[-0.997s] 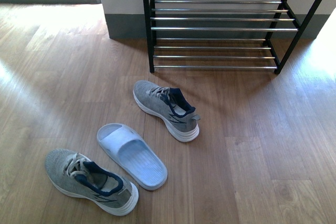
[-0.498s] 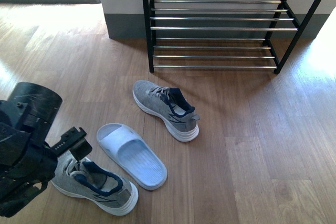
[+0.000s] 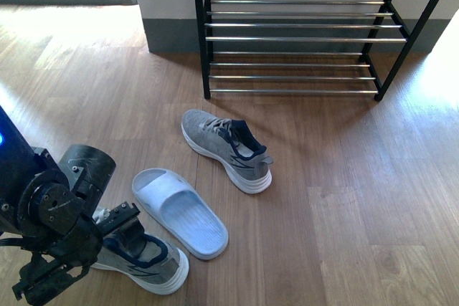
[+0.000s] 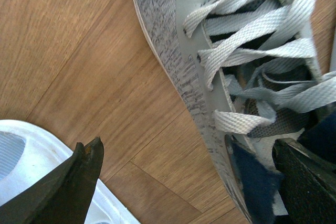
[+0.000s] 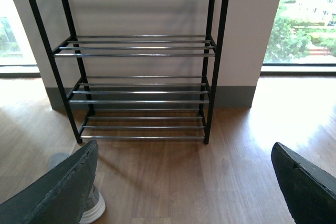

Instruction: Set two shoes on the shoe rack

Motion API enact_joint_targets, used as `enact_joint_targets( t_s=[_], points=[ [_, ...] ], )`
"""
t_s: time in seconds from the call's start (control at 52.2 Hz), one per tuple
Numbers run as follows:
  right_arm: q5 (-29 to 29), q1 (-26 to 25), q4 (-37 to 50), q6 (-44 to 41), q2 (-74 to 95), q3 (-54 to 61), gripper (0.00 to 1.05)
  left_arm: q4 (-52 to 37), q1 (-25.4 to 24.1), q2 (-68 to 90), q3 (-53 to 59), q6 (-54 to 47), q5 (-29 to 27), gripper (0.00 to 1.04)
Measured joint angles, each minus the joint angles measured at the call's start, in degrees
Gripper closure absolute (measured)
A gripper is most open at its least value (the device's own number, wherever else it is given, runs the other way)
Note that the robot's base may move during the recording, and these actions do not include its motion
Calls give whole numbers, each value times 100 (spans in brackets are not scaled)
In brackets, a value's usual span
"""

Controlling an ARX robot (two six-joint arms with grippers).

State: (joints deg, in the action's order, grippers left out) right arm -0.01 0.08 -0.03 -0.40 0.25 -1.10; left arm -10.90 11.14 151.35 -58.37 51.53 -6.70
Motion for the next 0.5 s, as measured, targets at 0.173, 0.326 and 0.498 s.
enact_joint_targets(
  t_s=[0.173,0.326,0.498],
  points=[
    [2,0,0,0,0,0,9,155,11,337,-299,-264,9,24],
    [0,0,0,0,2,0,9,393,11,448,-507,-289,-105,55],
    [0,0,0,0,2,0,9,595,175,461,-686,-212,-234,83]
  ],
)
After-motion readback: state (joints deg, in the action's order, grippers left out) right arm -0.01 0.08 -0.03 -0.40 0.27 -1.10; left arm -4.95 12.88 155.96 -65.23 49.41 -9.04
